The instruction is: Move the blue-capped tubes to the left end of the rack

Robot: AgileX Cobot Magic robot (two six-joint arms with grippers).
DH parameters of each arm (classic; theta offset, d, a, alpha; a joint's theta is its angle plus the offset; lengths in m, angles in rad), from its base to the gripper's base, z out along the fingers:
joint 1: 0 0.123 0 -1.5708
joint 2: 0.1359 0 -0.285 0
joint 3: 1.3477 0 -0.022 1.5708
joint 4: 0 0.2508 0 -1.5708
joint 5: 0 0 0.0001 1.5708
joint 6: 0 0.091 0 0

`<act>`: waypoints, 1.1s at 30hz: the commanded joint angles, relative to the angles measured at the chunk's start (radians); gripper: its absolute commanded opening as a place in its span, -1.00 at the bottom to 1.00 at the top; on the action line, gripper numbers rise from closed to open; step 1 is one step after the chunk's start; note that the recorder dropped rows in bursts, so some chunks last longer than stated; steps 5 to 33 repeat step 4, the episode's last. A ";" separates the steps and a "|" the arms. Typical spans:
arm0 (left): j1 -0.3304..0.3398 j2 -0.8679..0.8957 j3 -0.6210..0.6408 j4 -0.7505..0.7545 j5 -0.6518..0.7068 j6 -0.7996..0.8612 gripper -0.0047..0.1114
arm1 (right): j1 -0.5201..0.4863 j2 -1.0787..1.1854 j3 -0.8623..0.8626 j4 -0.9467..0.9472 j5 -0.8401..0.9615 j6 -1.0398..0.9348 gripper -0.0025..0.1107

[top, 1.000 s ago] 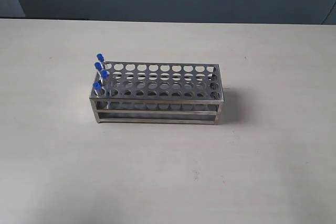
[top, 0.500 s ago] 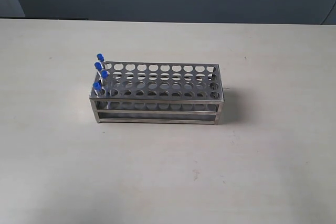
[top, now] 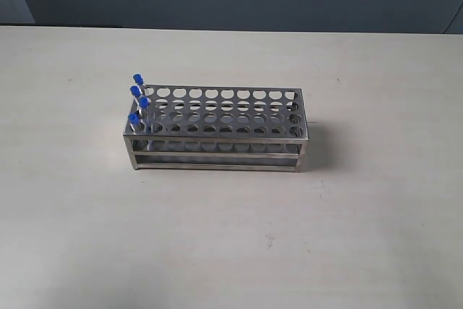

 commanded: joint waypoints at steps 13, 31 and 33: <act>-0.006 0.006 -0.005 0.002 -0.007 0.001 -0.90 | -0.006 -0.006 0.005 -0.008 -0.002 -0.005 -0.97; -0.006 0.006 -0.005 0.002 -0.007 0.001 -0.90 | -0.006 -0.006 0.005 -0.008 -0.002 -0.005 -0.97; -0.006 0.006 -0.005 0.002 -0.007 0.001 -0.90 | -0.006 -0.006 0.005 -0.008 -0.002 -0.005 -0.97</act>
